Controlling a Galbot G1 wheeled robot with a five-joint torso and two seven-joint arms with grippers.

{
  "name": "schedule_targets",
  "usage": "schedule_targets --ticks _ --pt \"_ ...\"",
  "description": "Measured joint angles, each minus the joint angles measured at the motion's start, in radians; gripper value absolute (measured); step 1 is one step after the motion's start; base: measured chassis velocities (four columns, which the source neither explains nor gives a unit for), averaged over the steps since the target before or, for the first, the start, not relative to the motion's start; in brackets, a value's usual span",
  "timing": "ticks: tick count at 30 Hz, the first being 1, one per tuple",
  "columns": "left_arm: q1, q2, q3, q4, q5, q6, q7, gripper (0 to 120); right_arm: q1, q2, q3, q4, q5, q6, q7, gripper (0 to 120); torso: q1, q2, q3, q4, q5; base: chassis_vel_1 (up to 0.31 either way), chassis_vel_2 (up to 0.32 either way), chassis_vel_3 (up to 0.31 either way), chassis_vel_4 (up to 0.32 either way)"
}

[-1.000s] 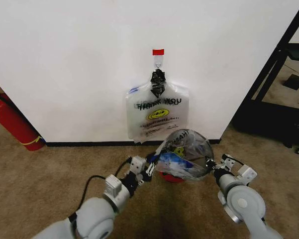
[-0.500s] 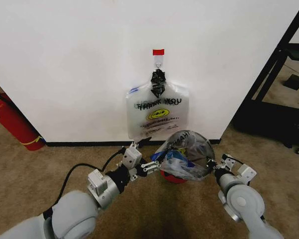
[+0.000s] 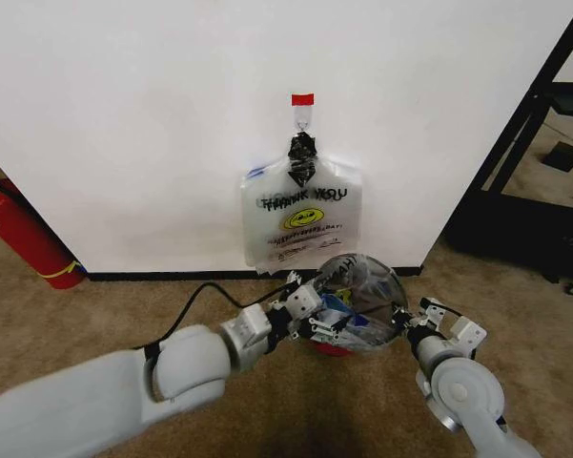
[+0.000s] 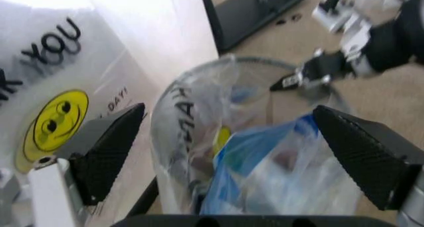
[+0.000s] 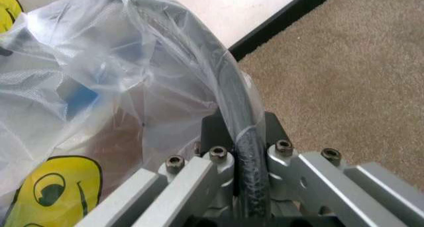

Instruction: Pick up the garbage bag from the wall and place it over the trash bin.

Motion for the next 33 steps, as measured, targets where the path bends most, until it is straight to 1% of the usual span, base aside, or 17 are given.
schedule_targets --ticks 6,10,11,14,15,18,20,21,27,29,30,31,33 --pt "-0.037 -0.012 0.044 0.028 -0.013 0.057 -0.018 95 0.001 0.003 -0.006 -0.001 -0.005 0.0 -0.003 0 0.0 0.0 0.0 -0.0003 0.0 0.0 0.0 0.0 0.0" --pt "-0.04 -0.017 0.062 0.033 -0.022 0.087 -0.05 86 0.001 0.002 -0.008 -0.001 -0.007 0.0 -0.003 0 0.0 0.0 0.0 -0.0002 0.0 0.0 0.0 0.0 0.0" --pt "-0.038 -0.02 0.063 0.034 -0.028 0.093 -0.061 81 0.0 0.001 -0.008 -0.001 -0.007 0.0 -0.003 0 0.0 0.0 0.0 -0.0002 0.0 0.0 0.0 0.0 0.0" --pt "-0.038 -0.02 0.063 0.034 -0.028 0.093 -0.061 81 0.0 0.001 -0.008 -0.001 -0.007 0.0 -0.003 0 0.0 0.0 0.0 -0.0002 0.0 0.0 0.0 0.0 0.0" --pt "-0.037 -0.024 0.063 0.035 -0.046 0.102 -0.076 68 -0.001 0.0 -0.008 -0.003 -0.008 0.001 -0.003 0 0.0 0.0 0.0 -0.0003 0.0 0.0 0.0 0.0 0.0" --pt "-0.05 -0.026 0.077 0.039 -0.051 0.108 -0.076 54 -0.001 0.0 -0.012 -0.003 -0.008 0.001 -0.004 0 0.0 0.0 0.0 -0.0003 -0.0001 0.0 0.0 0.0 0.0" --pt "-0.055 -0.027 0.091 0.042 -0.05 0.108 -0.069 47 0.001 0.0 -0.015 -0.003 -0.008 0.001 -0.003 0 0.0 0.0 0.0 -0.0003 0.0 0.0 0.0 0.0 0.0" --pt "-0.055 -0.027 0.091 0.042 -0.05 0.108 -0.069 47 0.001 0.0 -0.015 -0.003 -0.008 0.001 -0.003 0 0.0 0.0 0.0 -0.0003 0.0 0.0 0.0 0.0 0.0" --pt "-0.056 -0.041 0.113 0.052 -0.042 0.095 -0.065 21 0.003 -0.003 -0.016 -0.001 -0.007 0.001 0.0 0 0.0 0.0 0.0 -0.0003 -0.0001 0.0 0.0 0.0 0.0" --pt "-0.056 -0.042 0.113 0.052 -0.042 0.091 -0.065 19 0.003 -0.003 -0.016 -0.001 -0.006 0.001 0.0 0 0.0 0.0 0.0 -0.0003 -0.0001 0.0 0.0 0.0 0.0" --pt "-0.054 -0.042 0.113 0.047 -0.039 0.074 -0.067 11 0.003 -0.003 -0.015 -0.001 -0.006 0.001 0.002 0 0.0 0.0 0.0 -0.0004 0.0 0.0 0.0 0.0 0.0" --pt "-0.052 -0.042 0.112 0.045 -0.036 0.066 -0.068 10 0.003 -0.003 -0.015 -0.002 -0.006 0.001 0.003 0 0.0 0.0 0.0 -0.0004 0.0 0.0 0.0 0.0 0.0" --pt "-0.034 -0.038 0.109 0.036 -0.021 0.031 -0.068 0 0.008 0.0 -0.014 -0.005 -0.005 0.001 0.006 0 0.0 0.0 0.0 -0.0004 0.0 0.0 0.0 0.0 0.0"
